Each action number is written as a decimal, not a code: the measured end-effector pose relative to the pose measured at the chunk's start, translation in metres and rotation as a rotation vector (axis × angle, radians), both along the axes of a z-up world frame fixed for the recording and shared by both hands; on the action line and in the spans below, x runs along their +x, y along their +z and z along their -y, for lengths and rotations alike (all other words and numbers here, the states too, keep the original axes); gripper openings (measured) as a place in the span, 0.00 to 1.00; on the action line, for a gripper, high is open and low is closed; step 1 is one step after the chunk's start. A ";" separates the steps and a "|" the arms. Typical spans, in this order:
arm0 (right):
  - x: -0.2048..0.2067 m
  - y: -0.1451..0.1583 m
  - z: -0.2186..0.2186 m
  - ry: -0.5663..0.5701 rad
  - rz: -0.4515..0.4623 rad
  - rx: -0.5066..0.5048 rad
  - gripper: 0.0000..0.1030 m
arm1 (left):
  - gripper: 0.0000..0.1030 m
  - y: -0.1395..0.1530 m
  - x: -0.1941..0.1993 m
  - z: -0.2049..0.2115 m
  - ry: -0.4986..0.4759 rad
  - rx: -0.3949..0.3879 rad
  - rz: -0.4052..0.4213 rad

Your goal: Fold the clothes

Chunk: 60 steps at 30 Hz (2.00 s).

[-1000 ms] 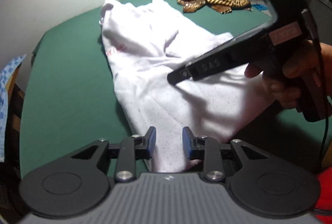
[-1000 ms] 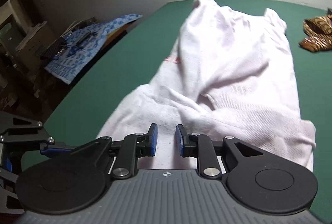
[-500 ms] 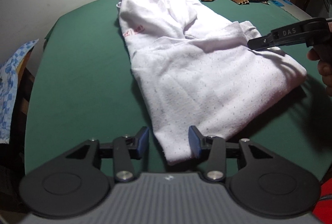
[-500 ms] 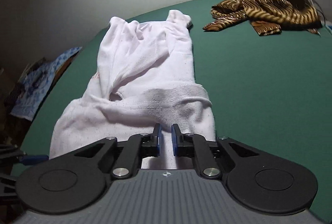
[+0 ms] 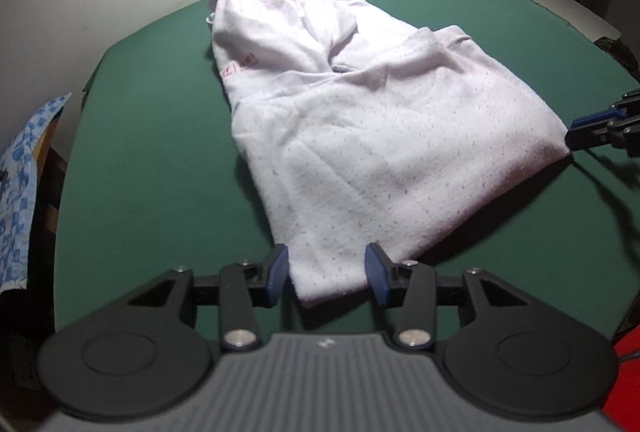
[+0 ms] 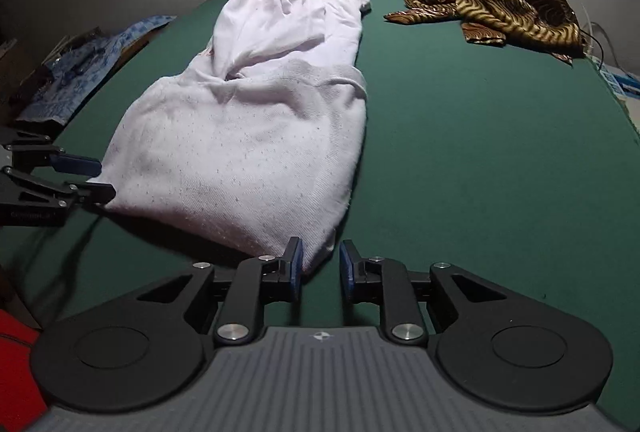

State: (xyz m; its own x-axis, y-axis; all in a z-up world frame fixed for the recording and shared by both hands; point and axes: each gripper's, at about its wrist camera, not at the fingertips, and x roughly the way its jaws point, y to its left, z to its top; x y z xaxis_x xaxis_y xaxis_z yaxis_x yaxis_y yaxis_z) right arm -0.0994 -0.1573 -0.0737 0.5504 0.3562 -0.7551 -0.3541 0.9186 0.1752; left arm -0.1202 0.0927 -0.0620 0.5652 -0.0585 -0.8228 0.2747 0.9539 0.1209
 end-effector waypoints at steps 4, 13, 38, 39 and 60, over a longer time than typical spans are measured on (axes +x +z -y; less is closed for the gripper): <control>-0.005 0.011 0.017 -0.072 0.012 0.106 0.42 | 0.45 0.009 -0.003 -0.018 0.052 -0.037 -0.005; -0.014 -0.006 -0.014 0.118 0.083 -0.026 0.53 | 0.63 -0.003 -0.025 -0.022 0.047 -0.041 -0.008; -0.003 0.028 -0.021 0.129 0.238 0.113 0.10 | 0.05 0.044 -0.018 -0.015 0.071 -0.202 0.123; -0.005 0.033 -0.021 0.139 0.244 0.116 0.10 | 0.03 0.048 -0.021 -0.015 0.072 -0.201 0.133; -0.029 0.038 -0.007 0.178 0.110 0.058 0.11 | 0.33 0.026 -0.059 -0.027 0.003 -0.066 0.001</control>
